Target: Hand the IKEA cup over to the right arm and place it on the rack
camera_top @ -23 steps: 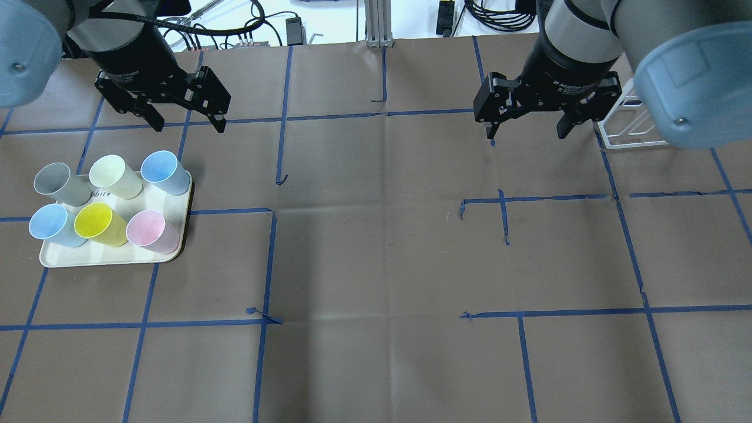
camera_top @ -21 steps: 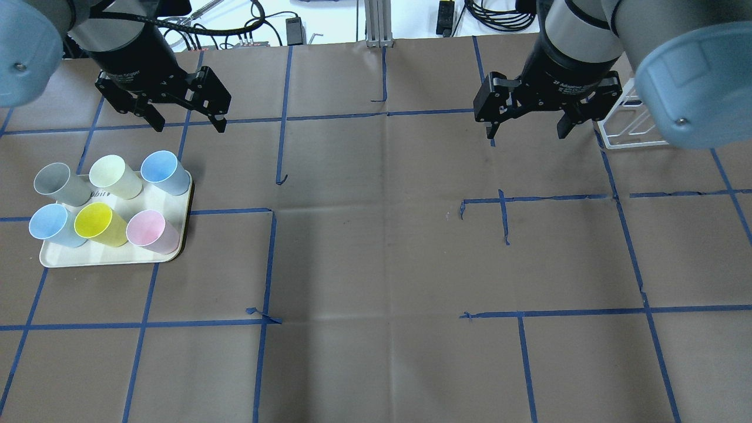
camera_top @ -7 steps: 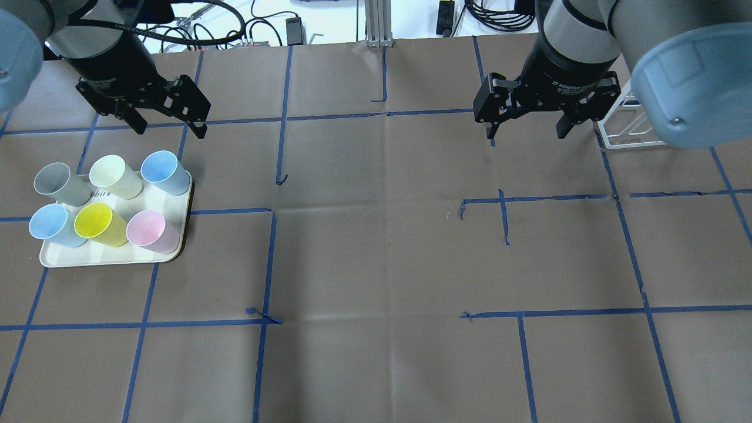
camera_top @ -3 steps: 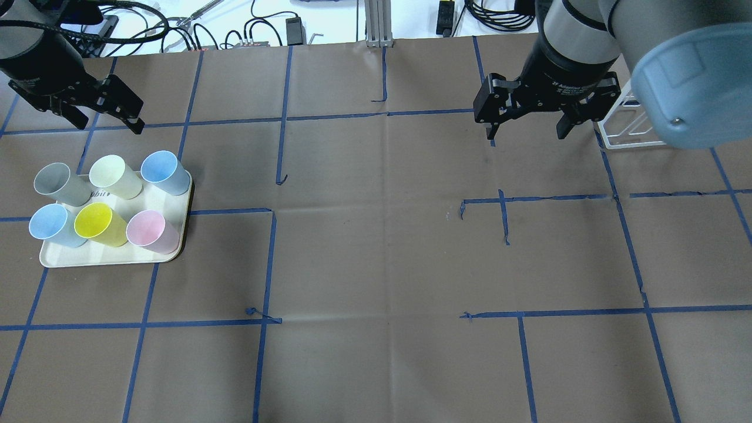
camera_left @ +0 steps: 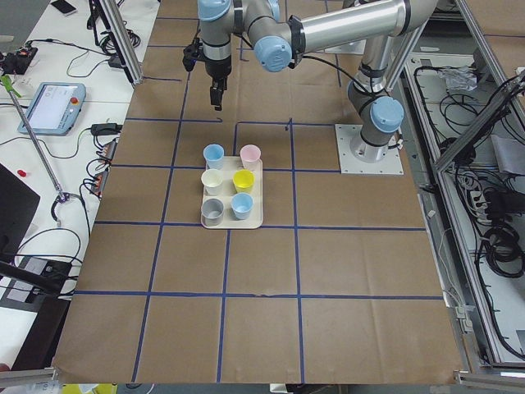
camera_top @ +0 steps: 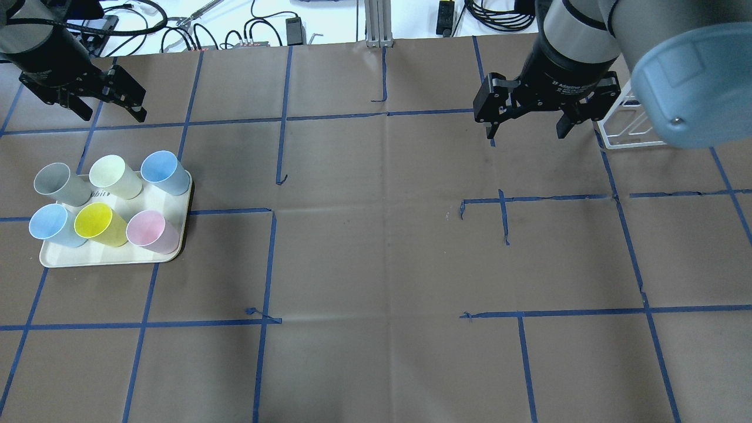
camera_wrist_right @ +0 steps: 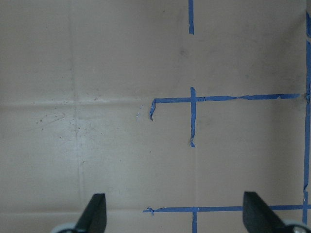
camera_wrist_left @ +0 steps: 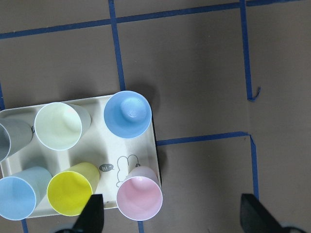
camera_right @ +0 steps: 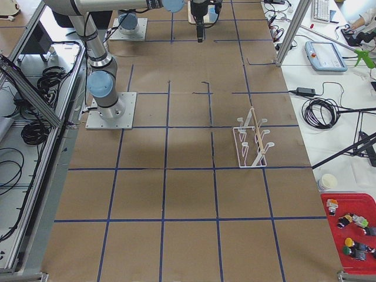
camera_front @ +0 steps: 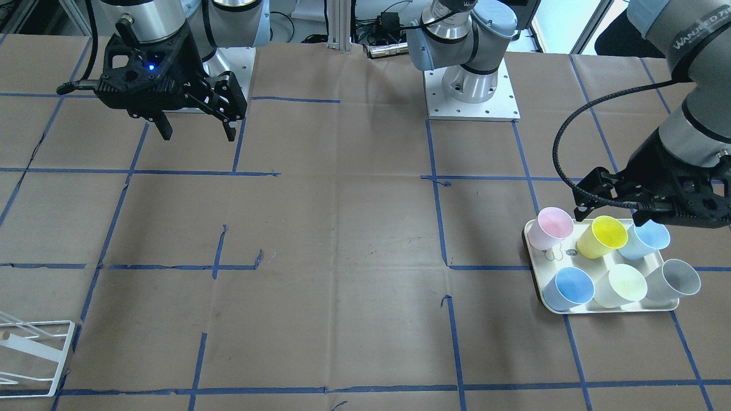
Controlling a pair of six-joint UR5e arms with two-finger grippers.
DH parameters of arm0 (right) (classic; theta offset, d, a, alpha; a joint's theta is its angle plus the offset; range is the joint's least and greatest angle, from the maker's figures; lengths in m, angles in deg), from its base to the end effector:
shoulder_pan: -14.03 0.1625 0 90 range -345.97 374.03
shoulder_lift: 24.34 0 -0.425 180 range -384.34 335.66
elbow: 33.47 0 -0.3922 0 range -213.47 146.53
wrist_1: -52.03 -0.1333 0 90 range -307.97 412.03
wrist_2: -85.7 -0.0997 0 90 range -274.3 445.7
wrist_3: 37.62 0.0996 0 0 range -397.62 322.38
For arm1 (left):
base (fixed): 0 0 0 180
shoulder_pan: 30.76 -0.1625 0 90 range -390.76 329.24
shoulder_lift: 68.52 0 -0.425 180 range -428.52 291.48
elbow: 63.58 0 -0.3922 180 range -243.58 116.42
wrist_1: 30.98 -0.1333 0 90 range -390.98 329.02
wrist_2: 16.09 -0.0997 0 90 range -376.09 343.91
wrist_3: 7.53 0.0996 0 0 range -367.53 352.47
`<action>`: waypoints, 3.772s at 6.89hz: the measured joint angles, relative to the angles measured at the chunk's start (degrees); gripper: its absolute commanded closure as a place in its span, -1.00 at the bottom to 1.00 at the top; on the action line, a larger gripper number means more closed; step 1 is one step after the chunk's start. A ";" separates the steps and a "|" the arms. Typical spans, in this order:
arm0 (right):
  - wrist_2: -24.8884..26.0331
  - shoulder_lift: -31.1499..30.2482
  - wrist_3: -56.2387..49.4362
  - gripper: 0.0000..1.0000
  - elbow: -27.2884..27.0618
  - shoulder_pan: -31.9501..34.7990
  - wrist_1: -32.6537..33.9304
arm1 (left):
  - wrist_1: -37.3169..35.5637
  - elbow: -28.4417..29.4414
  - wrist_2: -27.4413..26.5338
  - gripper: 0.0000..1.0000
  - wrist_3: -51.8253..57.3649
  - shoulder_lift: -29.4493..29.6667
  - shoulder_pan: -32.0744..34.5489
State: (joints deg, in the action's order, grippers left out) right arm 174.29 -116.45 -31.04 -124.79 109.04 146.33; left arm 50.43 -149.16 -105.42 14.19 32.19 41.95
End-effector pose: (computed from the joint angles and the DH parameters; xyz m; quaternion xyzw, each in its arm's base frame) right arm 0.1776 -0.4709 0.5023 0.0131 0.9989 -0.0429 0.0167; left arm 0.0417 -0.5865 0.4416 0.0388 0.9990 -0.0209 0.0012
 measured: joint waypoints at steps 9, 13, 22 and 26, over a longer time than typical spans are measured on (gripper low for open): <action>0.09 0.00 -0.05 -1.00 0.24 0.00 0.06 | -18.60 -8.65 0.13 -0.99 -3.13 12.10 0.20; 0.09 -0.07 0.00 -1.00 0.03 0.00 -0.07 | -19.92 -10.55 0.15 -0.99 -3.61 14.97 0.10; 0.09 -0.01 0.01 -1.00 0.04 0.00 -0.02 | -21.10 -9.91 -0.33 1.00 -2.03 15.66 0.02; 0.07 -0.06 0.09 -1.00 0.02 0.00 0.55 | -17.79 -7.89 -0.56 1.00 -0.70 12.96 0.12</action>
State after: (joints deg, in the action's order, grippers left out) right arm 174.36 -116.51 -30.94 -124.77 109.04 146.89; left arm 32.63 -157.05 -105.99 13.50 45.15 42.07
